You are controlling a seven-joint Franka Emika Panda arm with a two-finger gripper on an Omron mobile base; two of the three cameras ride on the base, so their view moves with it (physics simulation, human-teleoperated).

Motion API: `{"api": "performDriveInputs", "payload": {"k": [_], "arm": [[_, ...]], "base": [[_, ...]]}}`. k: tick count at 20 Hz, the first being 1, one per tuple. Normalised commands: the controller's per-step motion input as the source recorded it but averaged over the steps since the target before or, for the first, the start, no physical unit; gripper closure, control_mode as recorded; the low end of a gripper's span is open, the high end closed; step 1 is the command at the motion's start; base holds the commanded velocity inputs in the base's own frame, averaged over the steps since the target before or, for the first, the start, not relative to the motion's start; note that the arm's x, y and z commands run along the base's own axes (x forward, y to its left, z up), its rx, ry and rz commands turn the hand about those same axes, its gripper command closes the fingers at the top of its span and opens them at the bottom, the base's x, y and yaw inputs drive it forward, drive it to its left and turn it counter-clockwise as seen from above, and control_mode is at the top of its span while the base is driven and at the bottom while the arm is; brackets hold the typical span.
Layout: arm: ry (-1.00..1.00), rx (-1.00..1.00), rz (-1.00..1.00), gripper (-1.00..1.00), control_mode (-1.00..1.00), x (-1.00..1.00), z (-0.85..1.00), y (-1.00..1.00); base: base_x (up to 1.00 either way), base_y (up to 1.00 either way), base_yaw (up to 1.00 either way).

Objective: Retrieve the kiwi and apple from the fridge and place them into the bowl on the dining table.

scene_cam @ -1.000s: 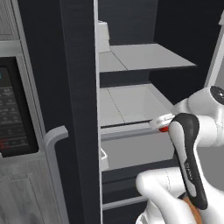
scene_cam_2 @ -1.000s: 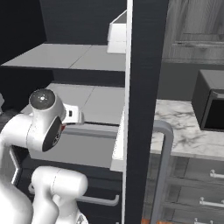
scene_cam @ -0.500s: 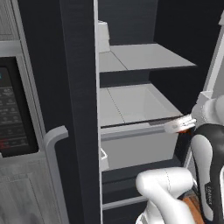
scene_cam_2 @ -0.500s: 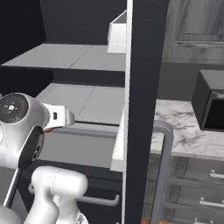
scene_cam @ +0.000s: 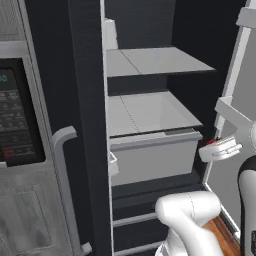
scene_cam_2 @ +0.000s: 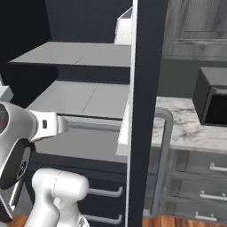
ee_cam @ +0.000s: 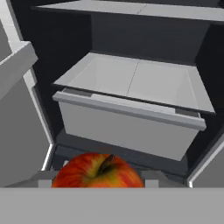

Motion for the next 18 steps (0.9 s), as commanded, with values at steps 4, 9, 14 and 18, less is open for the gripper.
{"api": "performDriveInputs", "payload": {"k": [4, 9, 14, 18], "arm": [[0.00, 0.00, 0.00, 1.00, 1.00, 0.00, 0.00, 0.00], [0.00, 0.00, 0.00, 1.00, 1.00, 0.00, 0.00, 0.00], [0.00, 0.00, 0.00, 1.00, 1.00, 0.00, 0.00, 0.00], [0.00, 0.00, 0.00, 1.00, 1.00, 0.00, 0.00, 0.00]], "base": [[-0.92, -0.01, 0.00], [-1.00, -0.08, 0.00], [-1.00, -0.09, 0.00], [-1.00, -0.11, 0.00]]}}
